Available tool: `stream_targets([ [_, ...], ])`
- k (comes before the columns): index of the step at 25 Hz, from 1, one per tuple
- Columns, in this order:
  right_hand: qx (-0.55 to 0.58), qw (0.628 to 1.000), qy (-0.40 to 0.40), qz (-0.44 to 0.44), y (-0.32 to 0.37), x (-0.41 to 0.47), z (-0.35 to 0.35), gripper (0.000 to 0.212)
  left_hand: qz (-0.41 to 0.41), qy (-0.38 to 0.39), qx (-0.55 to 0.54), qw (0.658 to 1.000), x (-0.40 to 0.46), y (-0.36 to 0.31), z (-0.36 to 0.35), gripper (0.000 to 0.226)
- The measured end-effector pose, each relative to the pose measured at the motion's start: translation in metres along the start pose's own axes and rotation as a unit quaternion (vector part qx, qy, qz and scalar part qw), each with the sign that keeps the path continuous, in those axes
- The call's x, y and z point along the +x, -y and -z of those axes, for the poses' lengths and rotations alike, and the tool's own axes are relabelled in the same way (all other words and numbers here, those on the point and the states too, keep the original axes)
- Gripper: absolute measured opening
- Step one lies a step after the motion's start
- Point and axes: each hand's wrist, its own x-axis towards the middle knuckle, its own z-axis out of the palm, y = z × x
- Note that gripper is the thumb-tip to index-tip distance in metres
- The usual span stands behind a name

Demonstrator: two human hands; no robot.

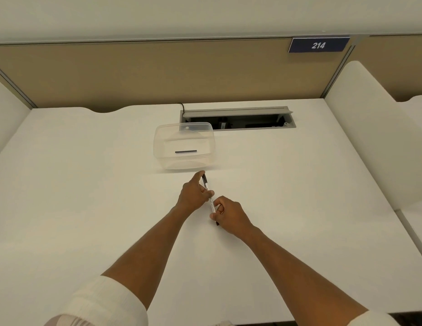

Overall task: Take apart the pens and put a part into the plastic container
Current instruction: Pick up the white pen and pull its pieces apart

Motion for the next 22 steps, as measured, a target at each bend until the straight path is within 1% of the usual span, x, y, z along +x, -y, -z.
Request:
stream_targets([
  [5, -0.042, 0.999, -0.002, -0.002, -0.004, 0.001, -0.010, 0.028, 0.010, 0.021, 0.023, 0.999, 0.005, 0.002, -0.007, 0.071],
  [11, -0.099, 0.995, -0.026, -0.004, -0.002, 0.001, -0.018, 0.041, 0.003, 0.024, 0.047, 0.999, 0.006, -0.003, -0.010, 0.072],
  [16, -0.118, 0.992, -0.031, 0.007, -0.001, -0.001, -0.016, 0.045, 0.003, 0.026, 0.079, 0.997, 0.007, -0.008, -0.014, 0.071],
  [18, -0.121, 0.992, -0.027, 0.010, -0.001, -0.003, -0.017, 0.044, 0.007, 0.032, 0.102, 0.994, 0.008, -0.006, -0.014, 0.065],
  [22, -0.130, 0.991, -0.020, 0.018, -0.002, -0.004, -0.018, 0.044, 0.001, 0.044, 0.123, 0.991, 0.006, -0.008, -0.012, 0.038],
])
